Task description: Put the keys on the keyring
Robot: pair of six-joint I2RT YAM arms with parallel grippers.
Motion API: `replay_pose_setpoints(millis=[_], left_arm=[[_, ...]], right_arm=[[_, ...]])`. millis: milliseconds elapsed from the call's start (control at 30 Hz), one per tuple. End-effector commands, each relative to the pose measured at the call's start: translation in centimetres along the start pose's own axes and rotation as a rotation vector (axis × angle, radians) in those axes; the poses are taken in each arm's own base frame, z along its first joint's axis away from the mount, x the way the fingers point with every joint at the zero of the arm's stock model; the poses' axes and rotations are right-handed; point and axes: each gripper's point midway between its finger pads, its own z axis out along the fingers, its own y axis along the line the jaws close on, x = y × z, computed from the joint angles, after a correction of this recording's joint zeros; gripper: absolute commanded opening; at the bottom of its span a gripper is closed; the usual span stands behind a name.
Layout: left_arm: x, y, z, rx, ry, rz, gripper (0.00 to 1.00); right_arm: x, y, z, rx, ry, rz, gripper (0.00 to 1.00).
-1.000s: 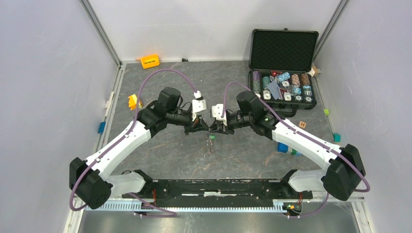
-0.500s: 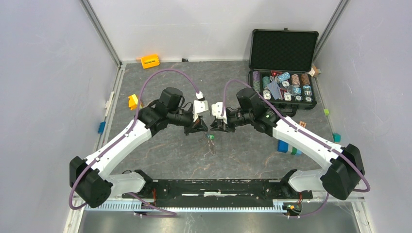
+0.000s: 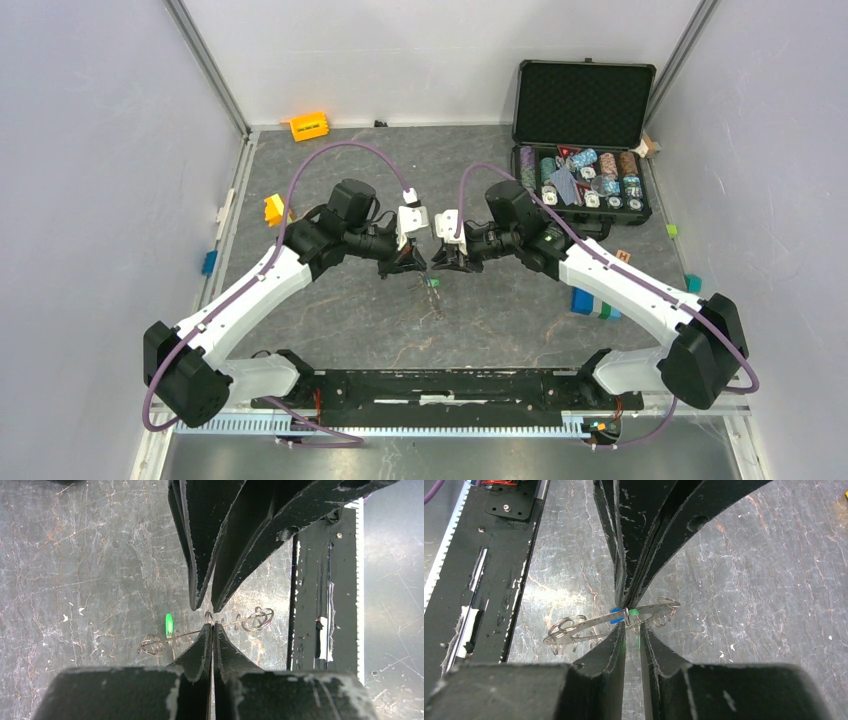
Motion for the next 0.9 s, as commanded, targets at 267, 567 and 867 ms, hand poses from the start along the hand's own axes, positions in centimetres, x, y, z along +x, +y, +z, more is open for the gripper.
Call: replay_pose_setpoints(millis=[267,567,867], left_arm=[[-2.3,0.5,0.3,-0.005,-0.041,0.093,0.02],[-2.6,-0.2,0.1,0.004,-0.09,0.142,0.02],[-2.9,-0.5,-0.1,0.014,-0.098,0.139,0.02]], right_arm=[[-0.8,1.4,1.6,-0.076,-0.036,-0.014,0.22],[-1.2,1.6,0.5,-0.047,-0.097,-0.038,0.2],[-0.8,1.5,0.5,-0.04,-0.103,-0.025,0.12]])
